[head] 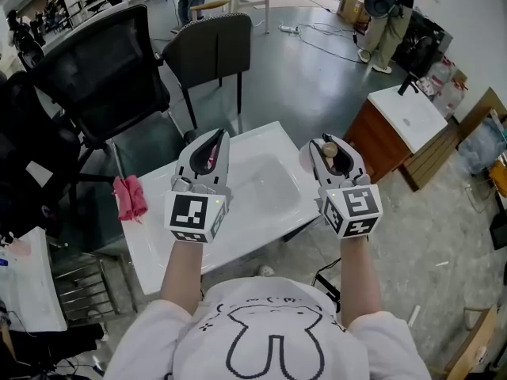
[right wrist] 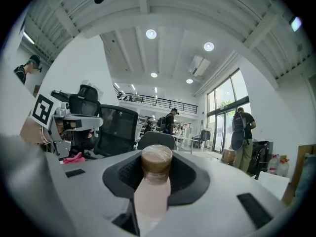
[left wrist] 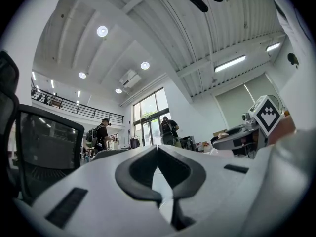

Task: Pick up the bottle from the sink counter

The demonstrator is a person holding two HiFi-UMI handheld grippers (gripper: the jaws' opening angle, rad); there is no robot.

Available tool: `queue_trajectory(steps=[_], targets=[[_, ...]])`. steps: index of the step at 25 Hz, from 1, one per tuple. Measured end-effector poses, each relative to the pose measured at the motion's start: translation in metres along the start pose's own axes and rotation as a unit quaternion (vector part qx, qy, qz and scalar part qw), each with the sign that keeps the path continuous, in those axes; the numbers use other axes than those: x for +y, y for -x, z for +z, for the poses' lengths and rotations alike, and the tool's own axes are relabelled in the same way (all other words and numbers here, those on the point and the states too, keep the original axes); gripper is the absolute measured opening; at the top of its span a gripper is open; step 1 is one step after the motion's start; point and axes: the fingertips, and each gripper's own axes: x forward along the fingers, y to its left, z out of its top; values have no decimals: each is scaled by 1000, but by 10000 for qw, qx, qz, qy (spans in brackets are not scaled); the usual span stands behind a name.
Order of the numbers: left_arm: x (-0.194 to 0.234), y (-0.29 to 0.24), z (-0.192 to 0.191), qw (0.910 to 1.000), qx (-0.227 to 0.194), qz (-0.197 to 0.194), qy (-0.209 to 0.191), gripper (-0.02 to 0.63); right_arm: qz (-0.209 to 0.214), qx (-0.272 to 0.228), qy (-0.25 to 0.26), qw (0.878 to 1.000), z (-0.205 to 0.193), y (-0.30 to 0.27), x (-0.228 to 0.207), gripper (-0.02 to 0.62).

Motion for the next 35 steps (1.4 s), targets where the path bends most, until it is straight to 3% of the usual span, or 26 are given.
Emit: queue_trajectory(steps=[14,35], targets=[[20,-19,13,9988,-107,411,-261,9,-258,-567,-44,9981,32,15,-27,138],[17,-25,23,9980,-185,473,-384,9,-211,-610,26,9979,36,10,-35,140]])
